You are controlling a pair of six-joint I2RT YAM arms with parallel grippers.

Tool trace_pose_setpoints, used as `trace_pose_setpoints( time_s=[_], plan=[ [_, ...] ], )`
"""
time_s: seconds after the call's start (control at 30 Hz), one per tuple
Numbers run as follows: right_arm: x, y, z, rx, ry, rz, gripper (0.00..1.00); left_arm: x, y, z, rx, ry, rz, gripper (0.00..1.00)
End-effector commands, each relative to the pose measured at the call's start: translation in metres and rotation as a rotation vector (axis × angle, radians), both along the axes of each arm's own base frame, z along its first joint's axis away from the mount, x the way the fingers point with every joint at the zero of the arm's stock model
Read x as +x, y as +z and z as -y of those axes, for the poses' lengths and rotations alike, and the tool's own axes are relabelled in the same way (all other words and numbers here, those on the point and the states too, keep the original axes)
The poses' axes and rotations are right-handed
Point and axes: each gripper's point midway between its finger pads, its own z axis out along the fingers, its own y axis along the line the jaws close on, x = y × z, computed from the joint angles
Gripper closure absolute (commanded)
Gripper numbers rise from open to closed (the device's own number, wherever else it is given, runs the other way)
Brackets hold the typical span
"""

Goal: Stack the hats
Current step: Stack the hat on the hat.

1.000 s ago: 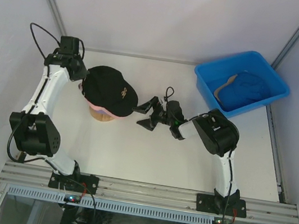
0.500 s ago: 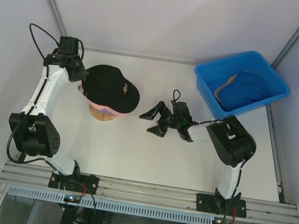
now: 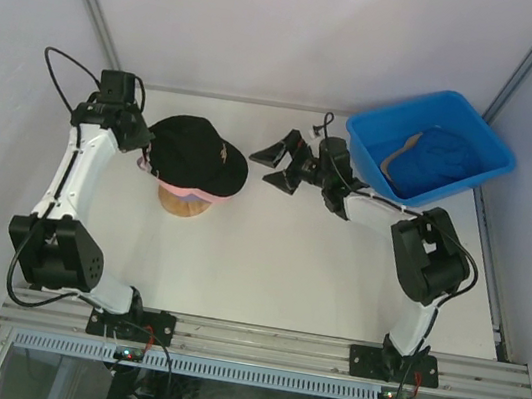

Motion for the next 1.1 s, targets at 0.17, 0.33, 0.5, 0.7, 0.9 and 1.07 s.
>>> trace_pose_setpoints(
  time_s=[0.17,0.33,0.5,0.7,0.9,1.07],
  plan=[
    [0.022,0.079,-0.039,-0.11,0.074,0.238,0.0,-0.017,0.007,0.0,-0.009,0.006,0.031,1.0],
    [0.038,0.069,-0.044,-0.093,0.073,0.189,0.0,-0.02,0.005,0.003,-0.028,0.01,0.039,1.0],
    [0.041,0.067,-0.06,-0.051,0.112,0.207,0.0,-0.024,0.004,0.006,-0.045,0.012,0.048,1.0],
    [0.047,0.086,-0.079,-0.046,0.129,0.277,0.0,-0.027,0.007,0.009,-0.053,0.014,0.065,1.0],
    [0.042,0.078,-0.097,-0.072,0.166,0.269,0.0,-0.028,0.008,0.011,-0.058,0.018,0.077,1.0],
    [0.032,0.046,-0.105,-0.128,0.204,0.211,0.0,-0.027,0.009,0.011,-0.059,0.019,0.085,1.0]
  ],
)
